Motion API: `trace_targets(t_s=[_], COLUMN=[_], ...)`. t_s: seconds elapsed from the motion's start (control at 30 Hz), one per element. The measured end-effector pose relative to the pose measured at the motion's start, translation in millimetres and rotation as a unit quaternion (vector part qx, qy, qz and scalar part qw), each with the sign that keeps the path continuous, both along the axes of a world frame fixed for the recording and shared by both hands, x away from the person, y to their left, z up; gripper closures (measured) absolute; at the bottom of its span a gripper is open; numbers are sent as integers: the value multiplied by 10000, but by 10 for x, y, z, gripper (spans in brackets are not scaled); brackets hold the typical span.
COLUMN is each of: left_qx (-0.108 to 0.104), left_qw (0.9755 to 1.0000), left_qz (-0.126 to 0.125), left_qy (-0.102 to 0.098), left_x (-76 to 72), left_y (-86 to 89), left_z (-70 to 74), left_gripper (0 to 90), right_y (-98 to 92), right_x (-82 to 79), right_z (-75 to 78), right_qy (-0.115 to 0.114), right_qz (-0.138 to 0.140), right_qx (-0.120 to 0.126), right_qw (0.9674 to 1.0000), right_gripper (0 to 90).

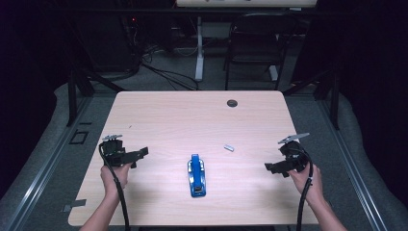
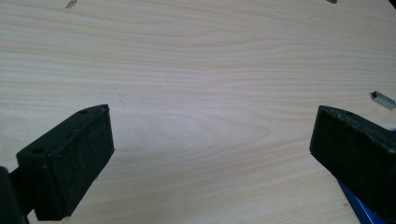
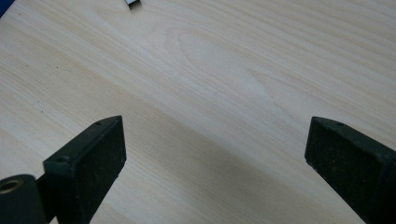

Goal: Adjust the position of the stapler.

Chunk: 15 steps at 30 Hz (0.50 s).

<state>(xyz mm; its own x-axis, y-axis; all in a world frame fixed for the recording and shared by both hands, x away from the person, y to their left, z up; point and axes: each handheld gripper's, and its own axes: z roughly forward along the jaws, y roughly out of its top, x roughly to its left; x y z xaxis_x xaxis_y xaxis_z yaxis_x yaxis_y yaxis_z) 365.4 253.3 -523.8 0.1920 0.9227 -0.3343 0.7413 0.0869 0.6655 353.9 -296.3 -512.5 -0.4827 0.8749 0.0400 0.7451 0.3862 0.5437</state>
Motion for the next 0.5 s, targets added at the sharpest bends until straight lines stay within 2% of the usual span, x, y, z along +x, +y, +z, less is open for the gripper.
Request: trace_targets(t_s=[0.17, 0.3, 0.5], left_qx=[7, 93, 94], left_qw=[10000, 9999, 10000], left_qz=[65, -7, -7], left_qy=[37, 42, -11], left_x=[38, 31, -26], left_y=[-34, -86, -193], left_z=[-7, 6, 62], left_gripper=[0, 0, 0], right_y=[-18, -48, -30], right_x=[37, 38, -50], right_z=[-40, -57, 6], right_qy=[53, 150, 48], right_qz=[-36, -46, -25], right_qx=[16, 94, 113], right_qw=[10000, 9998, 9999], right_gripper=[49, 48, 49])
